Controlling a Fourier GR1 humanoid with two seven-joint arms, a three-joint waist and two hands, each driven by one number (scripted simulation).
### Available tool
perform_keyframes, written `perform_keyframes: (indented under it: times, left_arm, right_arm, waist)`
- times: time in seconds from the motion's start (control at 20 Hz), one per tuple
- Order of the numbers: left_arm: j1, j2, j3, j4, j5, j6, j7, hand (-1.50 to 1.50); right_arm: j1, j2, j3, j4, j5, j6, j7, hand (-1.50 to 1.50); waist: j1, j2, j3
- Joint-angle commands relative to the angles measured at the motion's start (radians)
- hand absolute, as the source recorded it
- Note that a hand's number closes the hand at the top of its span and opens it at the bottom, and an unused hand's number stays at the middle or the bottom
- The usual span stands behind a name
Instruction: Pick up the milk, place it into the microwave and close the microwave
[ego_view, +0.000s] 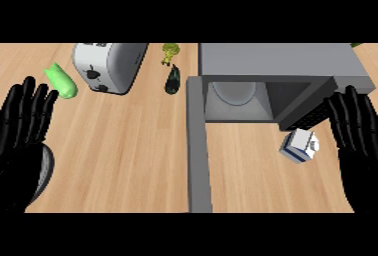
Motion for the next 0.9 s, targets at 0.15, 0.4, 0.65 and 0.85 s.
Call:
perform_keyframes:
  times: [0.15, 0.4, 0.65, 0.85]
  left_arm:
    - [-0.018, 0.025, 0.071, -0.041, 0.056, -0.006, 0.061, -1.50]
    - [0.024, -0.034, 0.102, -0.017, 0.227, -0.009, 0.134, -1.50]
    - [0.184, -0.054, 0.101, -0.099, 0.240, -0.058, 0.063, -1.50]
    - [0.144, -0.007, 0.185, -0.094, 0.332, -0.088, 0.118, -1.50]
  right_arm:
    - [-0.134, 0.073, -0.071, 0.117, 0.143, -0.192, 0.024, -1.50]
    - [-0.165, 0.110, 0.038, 0.121, 0.025, -0.235, 0.111, -1.50]
    - [-0.153, 0.111, 0.041, 0.182, 0.007, -0.237, 0.044, -1.50]
    - [-0.220, 0.111, 0.099, 0.194, 0.102, -0.383, 0.093, -1.50]
  waist:
    - [0.010, -0.012, 0.014]
    - [0.009, -0.014, 0.014]
    - [0.004, -0.014, 0.014]
    - [0.004, -0.013, 0.014]
